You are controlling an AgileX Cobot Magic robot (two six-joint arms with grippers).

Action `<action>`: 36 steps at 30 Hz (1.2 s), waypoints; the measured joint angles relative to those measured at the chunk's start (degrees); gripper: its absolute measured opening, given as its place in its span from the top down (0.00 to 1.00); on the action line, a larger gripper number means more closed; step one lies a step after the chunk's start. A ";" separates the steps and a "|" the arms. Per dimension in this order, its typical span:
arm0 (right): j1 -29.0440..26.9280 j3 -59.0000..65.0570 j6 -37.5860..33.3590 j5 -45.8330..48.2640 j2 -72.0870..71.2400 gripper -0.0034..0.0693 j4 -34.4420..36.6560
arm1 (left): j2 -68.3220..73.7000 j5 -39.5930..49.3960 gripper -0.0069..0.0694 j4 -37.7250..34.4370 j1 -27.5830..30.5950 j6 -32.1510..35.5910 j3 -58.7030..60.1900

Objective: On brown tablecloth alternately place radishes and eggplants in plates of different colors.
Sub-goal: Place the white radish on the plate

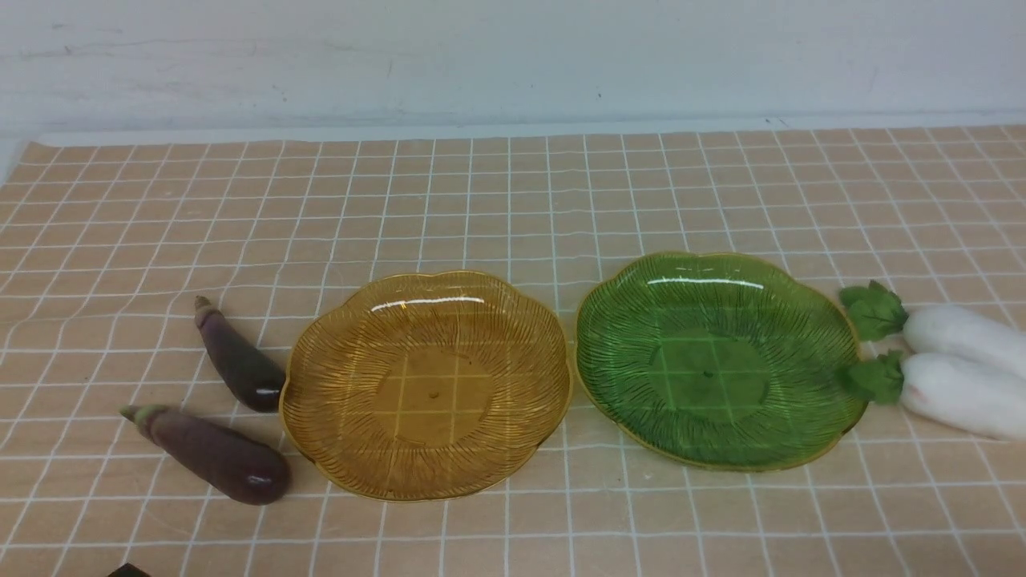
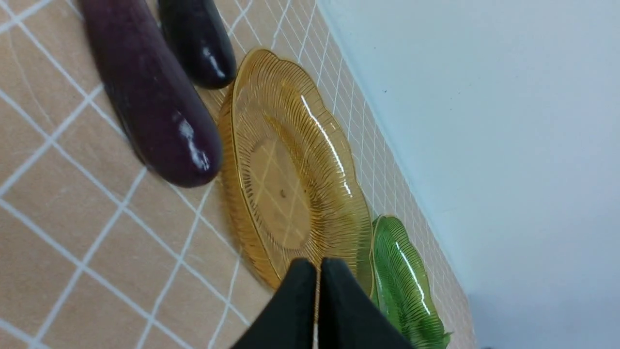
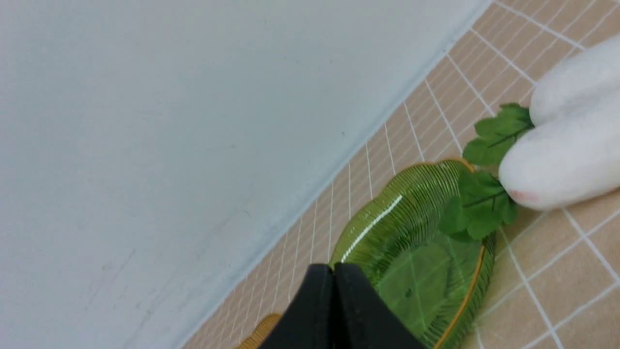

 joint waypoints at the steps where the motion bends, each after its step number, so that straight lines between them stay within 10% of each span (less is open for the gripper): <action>1: 0.00 -0.28 -1.12 -0.33 0.00 0.98 -0.70 | 0.00 0.32 0.91 -0.35 0.00 0.86 -0.14; 8: 0.00 -21.35 -15.64 16.66 13.40 0.97 -15.94 | 5.55 8.87 0.91 4.82 -0.04 10.16 -13.31; 16: 0.00 -41.11 -8.40 40.49 53.14 0.93 -40.95 | 26.26 25.67 0.91 15.46 -0.04 18.95 -21.23; 29: 0.00 -61.97 -31.07 41.21 90.52 0.22 -48.32 | 30.95 26.49 0.80 14.18 -0.04 20.92 -21.23; 36: 0.00 -62.96 -37.01 37.53 99.43 0.15 -53.51 | 30.95 26.49 0.79 14.10 -0.04 21.33 -21.23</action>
